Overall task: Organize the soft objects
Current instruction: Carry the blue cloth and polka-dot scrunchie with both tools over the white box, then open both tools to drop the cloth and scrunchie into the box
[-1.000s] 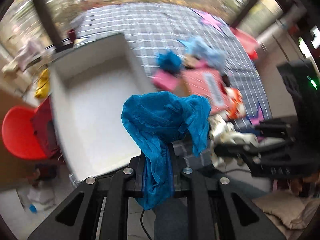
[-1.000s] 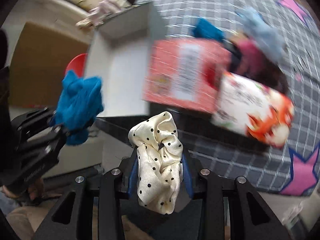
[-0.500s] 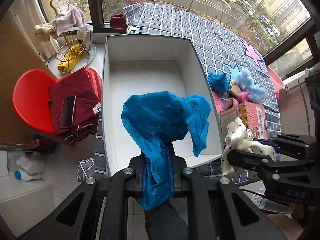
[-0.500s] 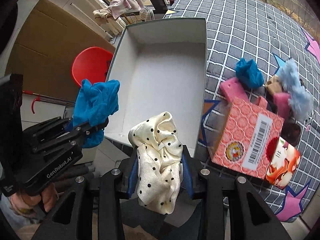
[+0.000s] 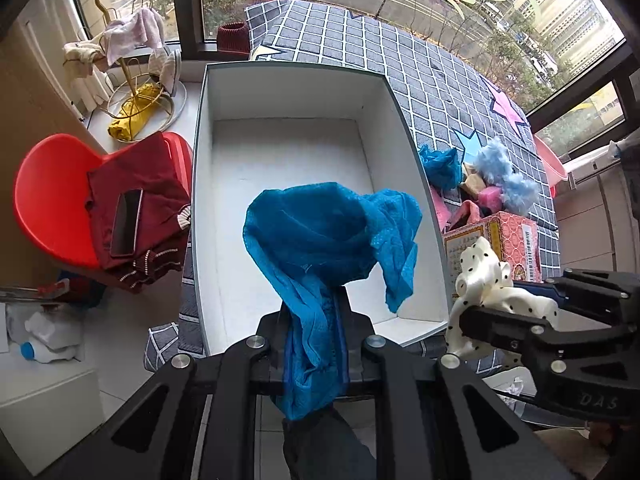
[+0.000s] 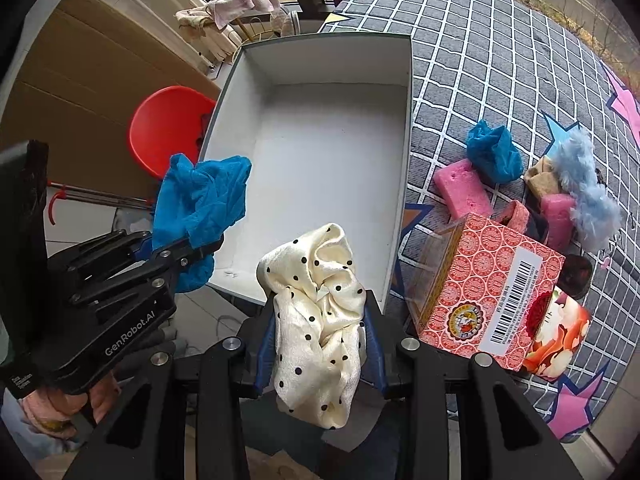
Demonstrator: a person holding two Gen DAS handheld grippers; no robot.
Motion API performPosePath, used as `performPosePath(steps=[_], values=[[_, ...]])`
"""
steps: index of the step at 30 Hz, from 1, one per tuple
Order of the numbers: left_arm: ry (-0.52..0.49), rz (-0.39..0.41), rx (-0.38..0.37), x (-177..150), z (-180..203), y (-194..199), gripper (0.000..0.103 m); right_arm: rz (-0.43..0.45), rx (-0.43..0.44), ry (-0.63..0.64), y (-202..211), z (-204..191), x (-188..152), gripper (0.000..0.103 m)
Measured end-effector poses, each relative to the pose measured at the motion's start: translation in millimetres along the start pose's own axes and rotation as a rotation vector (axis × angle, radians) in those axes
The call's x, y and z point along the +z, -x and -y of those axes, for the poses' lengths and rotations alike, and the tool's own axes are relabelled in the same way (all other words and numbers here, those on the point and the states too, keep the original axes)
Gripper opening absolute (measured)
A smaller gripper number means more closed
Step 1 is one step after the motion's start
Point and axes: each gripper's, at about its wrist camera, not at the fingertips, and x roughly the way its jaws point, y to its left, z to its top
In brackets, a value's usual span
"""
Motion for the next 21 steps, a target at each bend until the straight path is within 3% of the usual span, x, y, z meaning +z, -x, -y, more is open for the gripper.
performPosePath(steps=[21], values=[[0.027,-0.064,0.039,11,-13,-32,0.019,-0.015,-0.017,-0.027,-25,-1,20,0.039]])
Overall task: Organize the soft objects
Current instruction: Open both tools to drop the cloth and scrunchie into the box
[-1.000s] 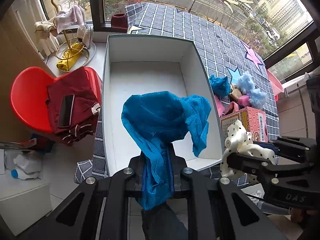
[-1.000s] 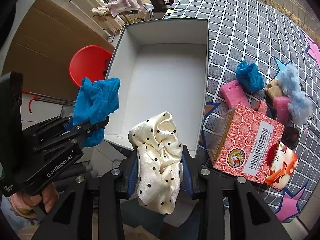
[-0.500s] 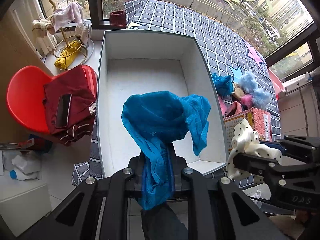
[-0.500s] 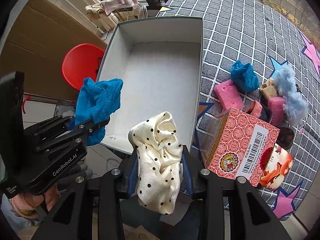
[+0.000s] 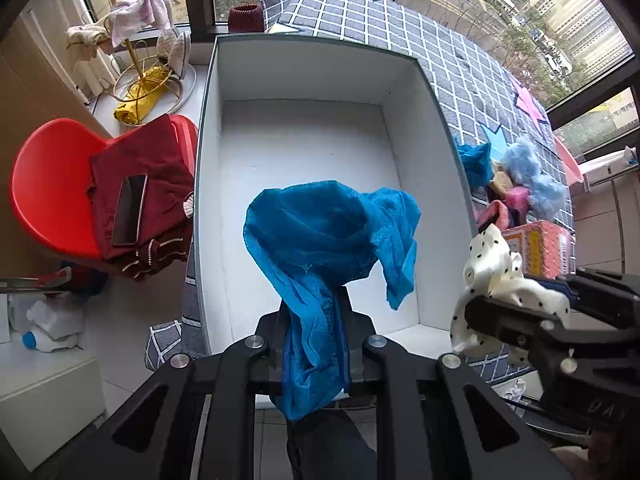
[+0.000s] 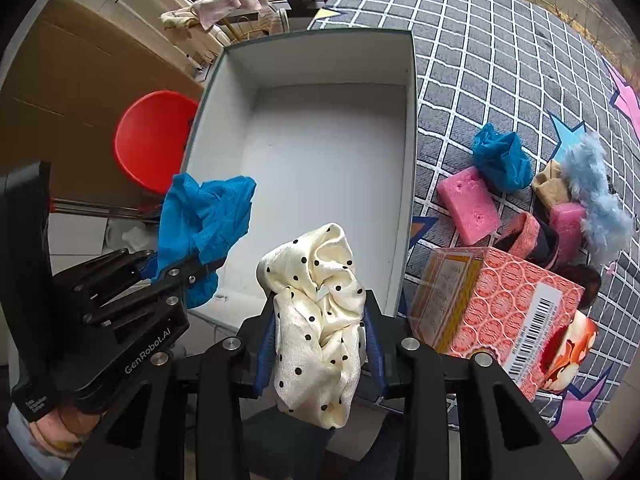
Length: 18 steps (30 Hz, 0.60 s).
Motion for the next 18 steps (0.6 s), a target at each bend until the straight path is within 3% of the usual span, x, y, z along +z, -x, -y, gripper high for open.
performPosePath(steps=[11,16,18], values=[[-0.018,-0.055,0.015,-8,6,-15,0.019,-0.034,0.000,-0.010,-12,2,1,0.039],[-0.023,-0.053,0.017,-9,8,-13,0.027,-0.029,0.002,-0.005,-12,2,1,0.039],[-0.023,-0.049,0.017,-9,8,-12,0.038,-0.029,0.003,-0.004,-12,1,1,0.039]])
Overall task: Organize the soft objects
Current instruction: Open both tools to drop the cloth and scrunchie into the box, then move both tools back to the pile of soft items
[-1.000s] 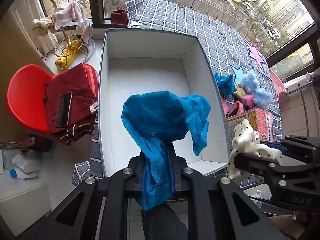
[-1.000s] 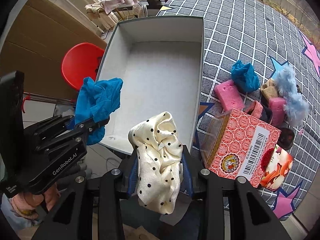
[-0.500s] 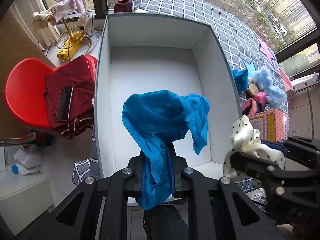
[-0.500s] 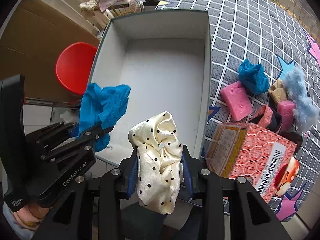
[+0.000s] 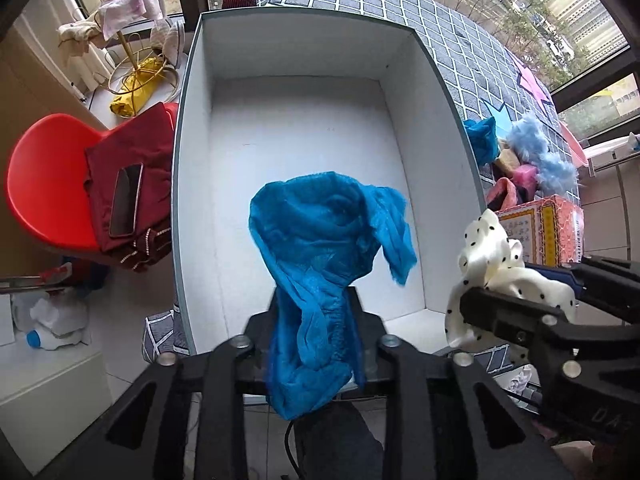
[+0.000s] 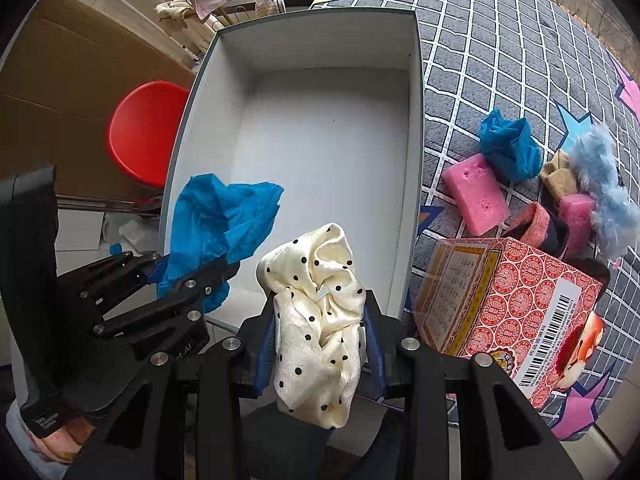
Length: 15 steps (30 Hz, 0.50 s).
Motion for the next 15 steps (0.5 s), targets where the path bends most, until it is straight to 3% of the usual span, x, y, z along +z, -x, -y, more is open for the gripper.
performPosePath(steps=[5,8,9,13,15], values=[[0.010,0.009,0.036,0,-3,2,0.063,0.013,0.002,0.006,2,-2,-2,0.050],[0.044,-0.007,0.058,0,-10,1,0.082,0.043,-0.019,-0.003,7,-1,-2,0.075],[0.055,-0.004,0.048,0,-13,2,0.083,0.052,-0.014,-0.009,10,0,-2,0.084],[0.052,0.012,0.051,-1,-12,7,0.087,0.090,-0.019,-0.006,17,-2,-4,0.087],[0.043,0.023,0.051,-2,-8,10,0.095,0.110,-0.027,-0.005,22,-3,-6,0.087]])
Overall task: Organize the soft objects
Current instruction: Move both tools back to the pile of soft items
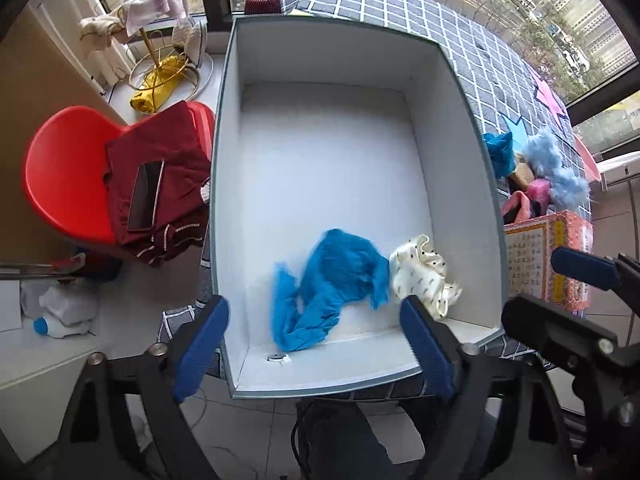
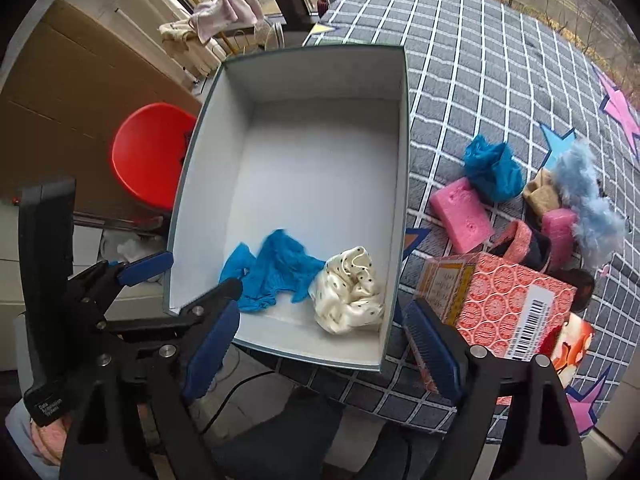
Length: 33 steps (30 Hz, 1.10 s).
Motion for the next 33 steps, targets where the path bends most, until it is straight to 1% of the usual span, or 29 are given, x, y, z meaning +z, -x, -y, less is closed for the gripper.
performPosePath(steps=[1,3,6,12,16,19,23,25,28,30,33], values=[[-0.001,0.011,0.004,0,1,2,0.095,0.010,-0.005,0.000,2,0,0,0.087],[0.002,0.025,-0.005,2,1,7,0.102,0.030,-0.010,0.000,7,0,0,0.087],[0.009,0.031,-0.023,4,-2,11,0.102,0.046,-0.009,-0.007,13,1,0,0.087],[0.030,0.030,-0.098,13,-4,17,0.103,0.097,-0.030,-0.031,31,7,0,0.087],[-0.011,0.022,-0.113,23,8,22,0.103,0.152,-0.043,-0.073,52,20,1,0.087],[-0.061,0.017,-0.126,34,25,25,0.103,0.182,-0.060,-0.150,67,45,-2,0.087],[-0.133,0.006,-0.139,49,56,25,0.103,0.205,-0.115,-0.291,81,98,-14,0.087],[-0.163,-0.003,-0.140,55,71,23,0.103,0.194,-0.145,-0.376,82,131,-24,0.087],[-0.203,-0.020,-0.137,64,95,17,0.103,0.166,-0.160,-0.493,79,177,-39,0.087],[-0.220,-0.033,-0.123,69,112,14,0.103,0.136,-0.152,-0.568,72,209,-49,0.087],[-0.221,-0.055,-0.118,77,132,10,0.103,0.102,-0.140,-0.621,62,244,-55,0.087]])
